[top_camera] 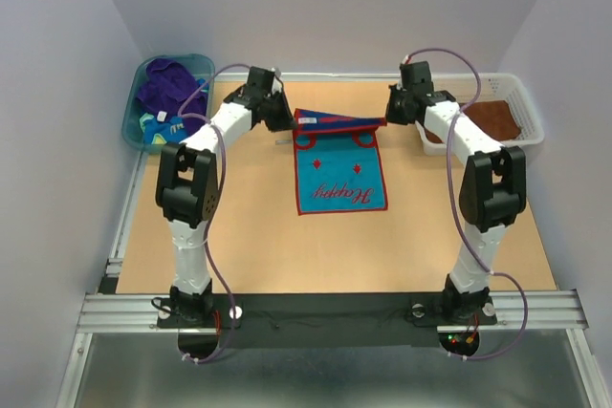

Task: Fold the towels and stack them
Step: Fold the towel

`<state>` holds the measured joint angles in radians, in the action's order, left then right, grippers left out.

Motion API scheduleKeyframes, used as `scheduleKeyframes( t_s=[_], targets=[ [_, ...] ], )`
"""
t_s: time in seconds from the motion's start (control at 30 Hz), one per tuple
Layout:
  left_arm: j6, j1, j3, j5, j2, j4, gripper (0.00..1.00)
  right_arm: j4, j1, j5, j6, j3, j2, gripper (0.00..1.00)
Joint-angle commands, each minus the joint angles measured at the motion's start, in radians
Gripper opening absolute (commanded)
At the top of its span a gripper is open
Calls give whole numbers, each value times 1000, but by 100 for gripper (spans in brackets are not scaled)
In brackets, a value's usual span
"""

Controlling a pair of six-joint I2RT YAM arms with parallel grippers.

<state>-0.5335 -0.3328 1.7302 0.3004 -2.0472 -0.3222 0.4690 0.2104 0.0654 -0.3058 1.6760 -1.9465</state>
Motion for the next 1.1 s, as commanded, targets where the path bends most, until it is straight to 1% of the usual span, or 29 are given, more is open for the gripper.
scheduleKeyframes(
  t_s=[0.0, 0.07, 0.1, 0.17, 0.27, 0.33, 0.47, 0.57, 0.8, 1.07],
  targets=[
    [-20, -8, -146, 31, 185, 41, 0, -10, -3, -59, 2, -129, 131, 0],
    [-19, -14, -211, 40, 219, 46, 0, -12, -3, -59, -9, -188, 168, 1],
    [-20, -23, -274, 40, 252, 54, 0, -10, -3, -93, -18, -244, 204, 0],
    [-25, -35, -366, 39, 289, 72, 0, -10, -3, -104, -24, -292, 233, 0],
    [-33, -58, -440, 36, 340, 94, 0, -10, -3, -124, -27, -367, 291, 0],
    [-42, -75, -523, 32, 364, 107, 0, -6, -3, -137, -35, -416, 325, 1],
    [-62, -92, -598, 22, 406, 132, 0, -4, -3, -165, -42, -487, 371, 0],
    [-60, -101, -627, 11, 427, 137, 0, -3, -3, -193, -53, -533, 400, 0],
    [-72, -144, -734, -10, 441, 161, 0, -4, -3, -277, -101, -659, 439, 1],
    [-92, -178, -859, -40, 440, 209, 0, -10, -3, -322, -101, -772, 405, 1]
  ],
)
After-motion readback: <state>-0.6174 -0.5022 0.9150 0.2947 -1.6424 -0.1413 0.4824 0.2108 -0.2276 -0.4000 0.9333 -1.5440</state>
